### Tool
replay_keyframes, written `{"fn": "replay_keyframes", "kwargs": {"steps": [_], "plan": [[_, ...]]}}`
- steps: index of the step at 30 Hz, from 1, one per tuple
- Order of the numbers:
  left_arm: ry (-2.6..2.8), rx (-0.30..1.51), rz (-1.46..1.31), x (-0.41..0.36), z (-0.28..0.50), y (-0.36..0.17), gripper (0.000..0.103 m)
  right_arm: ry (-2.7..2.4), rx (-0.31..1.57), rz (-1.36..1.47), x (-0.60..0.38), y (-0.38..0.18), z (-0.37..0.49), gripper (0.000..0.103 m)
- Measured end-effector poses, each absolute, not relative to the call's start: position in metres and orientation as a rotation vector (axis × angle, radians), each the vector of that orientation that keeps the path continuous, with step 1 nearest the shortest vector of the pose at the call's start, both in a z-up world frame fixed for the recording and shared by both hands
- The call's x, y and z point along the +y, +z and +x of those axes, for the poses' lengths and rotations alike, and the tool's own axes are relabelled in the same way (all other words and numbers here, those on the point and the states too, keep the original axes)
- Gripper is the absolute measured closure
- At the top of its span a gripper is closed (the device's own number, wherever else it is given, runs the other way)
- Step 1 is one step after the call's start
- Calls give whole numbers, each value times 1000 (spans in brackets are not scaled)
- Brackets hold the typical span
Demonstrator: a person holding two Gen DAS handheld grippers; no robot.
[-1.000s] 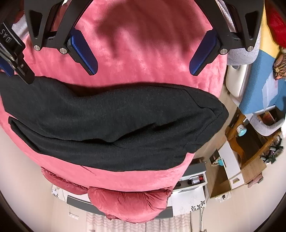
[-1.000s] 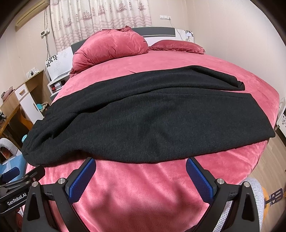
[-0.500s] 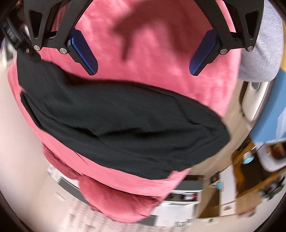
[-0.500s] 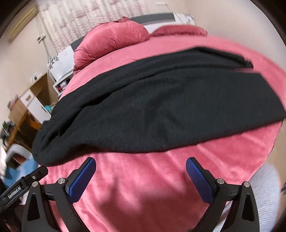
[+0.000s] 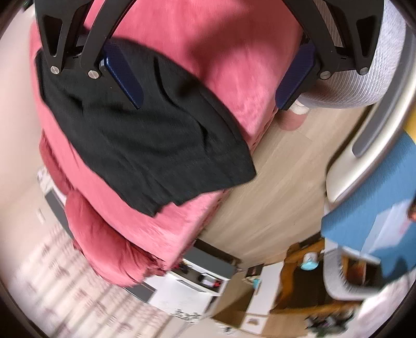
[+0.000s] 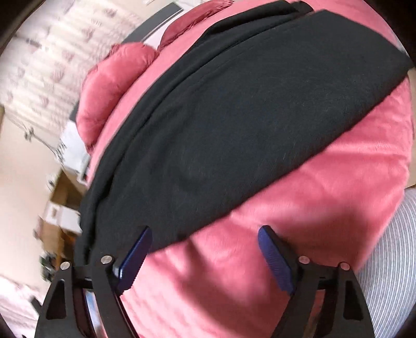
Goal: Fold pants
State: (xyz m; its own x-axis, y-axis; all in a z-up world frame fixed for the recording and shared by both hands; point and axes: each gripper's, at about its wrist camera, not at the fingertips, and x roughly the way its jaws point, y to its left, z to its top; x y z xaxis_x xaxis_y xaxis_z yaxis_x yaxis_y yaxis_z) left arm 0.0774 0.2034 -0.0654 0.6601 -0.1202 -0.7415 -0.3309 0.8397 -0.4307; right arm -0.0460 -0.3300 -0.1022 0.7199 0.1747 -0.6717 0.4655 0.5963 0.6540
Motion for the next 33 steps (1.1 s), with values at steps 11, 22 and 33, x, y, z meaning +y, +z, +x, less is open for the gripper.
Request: {"fn": "replay_keyframes", "kwargs": {"steps": [11,22,33], "plan": [[112,907,-704,211,106,-98,21,-232,698,1042,-372,-114,-33,63],[88,926,-764,205,113,-89,72,-165,474,978,-395,-36,-84,97],[121,890,-598,194,108,-94,27,-196,654,1000,-401,-75,-77,81]]}}
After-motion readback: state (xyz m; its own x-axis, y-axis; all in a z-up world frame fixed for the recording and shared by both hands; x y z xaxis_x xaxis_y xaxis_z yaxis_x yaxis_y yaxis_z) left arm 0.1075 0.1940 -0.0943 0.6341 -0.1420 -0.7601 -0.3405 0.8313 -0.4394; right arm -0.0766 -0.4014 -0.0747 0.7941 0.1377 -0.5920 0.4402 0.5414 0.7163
